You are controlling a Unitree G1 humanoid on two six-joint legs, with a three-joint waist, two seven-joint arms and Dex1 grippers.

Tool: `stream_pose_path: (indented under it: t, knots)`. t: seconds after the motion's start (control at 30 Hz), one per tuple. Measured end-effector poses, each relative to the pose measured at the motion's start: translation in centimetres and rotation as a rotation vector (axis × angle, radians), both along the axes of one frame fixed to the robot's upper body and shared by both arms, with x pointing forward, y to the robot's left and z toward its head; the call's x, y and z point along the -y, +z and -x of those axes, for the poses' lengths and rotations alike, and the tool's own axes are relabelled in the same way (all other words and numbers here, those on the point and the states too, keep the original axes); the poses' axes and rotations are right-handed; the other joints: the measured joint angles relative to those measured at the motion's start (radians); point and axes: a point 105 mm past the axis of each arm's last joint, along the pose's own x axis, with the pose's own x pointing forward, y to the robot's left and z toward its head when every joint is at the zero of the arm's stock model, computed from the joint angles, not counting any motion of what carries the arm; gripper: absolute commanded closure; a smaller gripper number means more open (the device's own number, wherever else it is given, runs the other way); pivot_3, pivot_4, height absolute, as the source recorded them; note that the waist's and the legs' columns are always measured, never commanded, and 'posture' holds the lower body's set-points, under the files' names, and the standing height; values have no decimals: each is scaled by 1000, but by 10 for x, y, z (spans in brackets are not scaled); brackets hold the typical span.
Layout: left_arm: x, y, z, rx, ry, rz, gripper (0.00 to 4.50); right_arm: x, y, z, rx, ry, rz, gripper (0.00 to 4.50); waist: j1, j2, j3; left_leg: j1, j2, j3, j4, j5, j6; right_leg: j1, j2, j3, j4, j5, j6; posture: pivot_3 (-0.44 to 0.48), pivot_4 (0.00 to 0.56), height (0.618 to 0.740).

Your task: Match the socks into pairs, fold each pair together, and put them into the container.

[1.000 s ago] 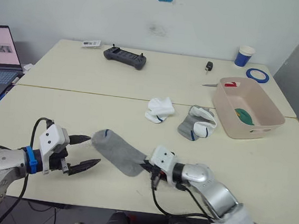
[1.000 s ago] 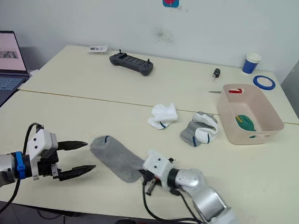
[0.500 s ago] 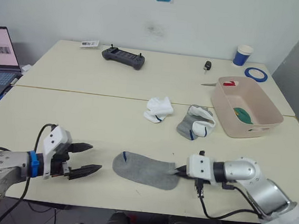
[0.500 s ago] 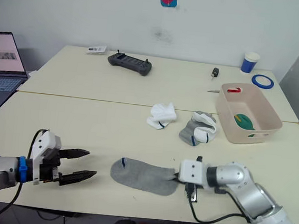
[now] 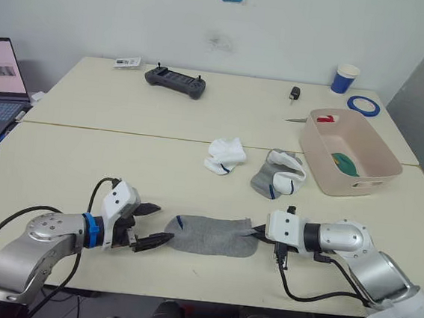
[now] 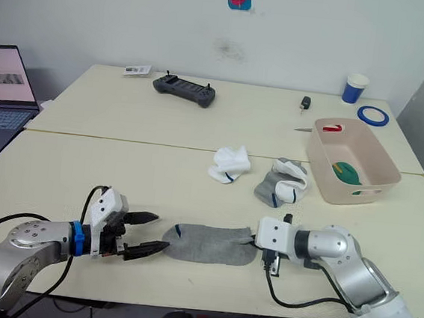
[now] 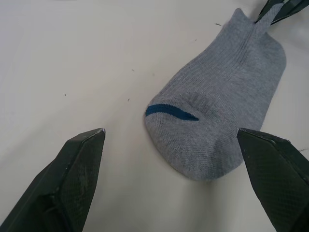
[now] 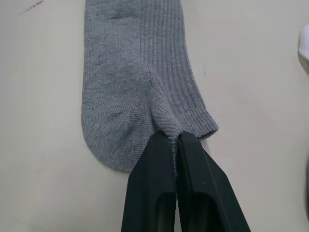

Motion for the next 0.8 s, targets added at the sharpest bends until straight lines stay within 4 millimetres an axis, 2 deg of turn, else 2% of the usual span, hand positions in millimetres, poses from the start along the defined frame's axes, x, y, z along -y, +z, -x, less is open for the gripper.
stream_pose_path:
  t: [0.17, 0.23, 0.33, 0.47, 0.57, 0.73, 0.8]
  knots:
    - [2, -8, -2, -6, 61, 10, 0, 5, -4, 5, -67, -57, 1, 2085, 0, 0, 0, 0, 0, 0, 1, 0, 0, 0, 0, 0, 0, 0, 0, 0, 150, 740]
    - [5, -11, -2, -10, 80, 21, 0, 9, 0, 4, -83, -94, -25, 1389, 0, 0, 0, 0, 0, 0, 1, 0, 0, 0, 0, 0, 0, 0, 0, 0, 150, 740]
    - [7, -11, -2, 3, 105, 29, 0, 17, 10, 4, -101, -146, -80, 1389, 1, 0, 0, 0, 0, -1, 1, 0, 0, 1, 0, 0, 0, 0, 0, 0, 150, 740]
    - [6, -11, -4, 20, 136, 18, 0, 28, 13, 7, -185, -265, -187, 1389, 1, 0, 0, 0, 0, -1, 1, 0, 0, 1, 0, 0, 0, 0, 0, 0, 150, 740]
    - [7, -14, -4, 19, 140, 5, 600, 21, 6, 12, -262, -338, -268, 1343, 1, 0, 0, 0, 0, -1, 1, 0, 0, 1, 0, 0, 0, 0, 0, 0, 150, 740]
    - [21, -20, -7, 15, 125, 4, 2173, 19, -11, 18, -307, -428, -265, 1343, 1, 0, 0, 0, -1, 0, 1, 0, 0, 1, -1, 0, 0, 1, 1, 0, 150, 740]
    - [22, -22, -8, 19, 122, -12, 2778, 17, -16, 20, -307, -441, -257, 1727, 0, 0, 0, 0, -1, 0, 1, 0, 0, 1, 0, 0, 0, 1, 1, 0, 150, 740]
